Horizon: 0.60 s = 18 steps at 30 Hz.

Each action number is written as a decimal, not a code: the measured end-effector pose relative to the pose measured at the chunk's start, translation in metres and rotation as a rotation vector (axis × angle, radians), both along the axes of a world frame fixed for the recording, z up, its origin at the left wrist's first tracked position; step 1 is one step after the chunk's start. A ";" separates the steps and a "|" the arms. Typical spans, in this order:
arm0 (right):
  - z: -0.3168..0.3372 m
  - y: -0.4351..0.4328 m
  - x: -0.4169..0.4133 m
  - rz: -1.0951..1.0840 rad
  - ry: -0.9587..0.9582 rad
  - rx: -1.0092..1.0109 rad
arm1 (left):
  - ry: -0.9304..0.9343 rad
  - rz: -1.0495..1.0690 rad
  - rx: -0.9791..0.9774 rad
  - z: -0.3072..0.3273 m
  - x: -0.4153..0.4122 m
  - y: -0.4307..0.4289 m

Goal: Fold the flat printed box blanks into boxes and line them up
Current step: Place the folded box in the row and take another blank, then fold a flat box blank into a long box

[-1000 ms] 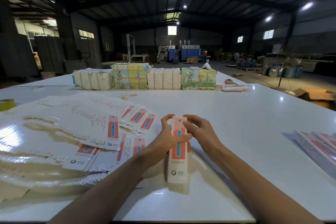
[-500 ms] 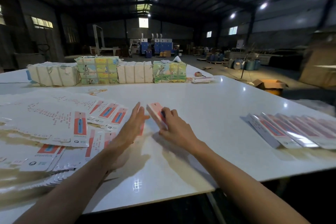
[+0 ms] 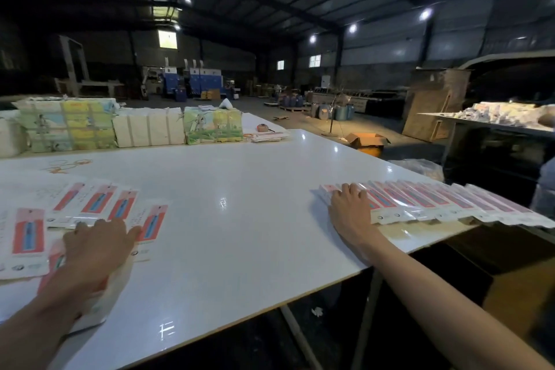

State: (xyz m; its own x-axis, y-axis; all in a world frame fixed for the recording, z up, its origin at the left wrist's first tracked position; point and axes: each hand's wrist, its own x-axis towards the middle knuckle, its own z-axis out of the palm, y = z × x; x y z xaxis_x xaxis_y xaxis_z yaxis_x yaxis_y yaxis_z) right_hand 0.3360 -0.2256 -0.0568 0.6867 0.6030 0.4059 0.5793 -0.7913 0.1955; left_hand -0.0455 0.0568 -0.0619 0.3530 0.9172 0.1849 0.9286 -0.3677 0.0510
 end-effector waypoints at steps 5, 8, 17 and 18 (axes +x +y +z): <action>0.003 -0.024 0.018 -0.091 -0.010 -0.035 | -0.044 -0.016 0.037 -0.007 0.000 0.007; 0.009 -0.026 0.015 -0.101 -0.005 0.004 | -0.004 0.007 0.039 -0.009 0.002 0.007; 0.033 0.110 -0.107 0.506 0.098 0.231 | -0.015 -0.060 0.054 -0.005 0.009 -0.002; 0.033 0.128 -0.123 0.576 0.137 0.235 | -0.042 -0.054 0.047 -0.005 0.010 -0.004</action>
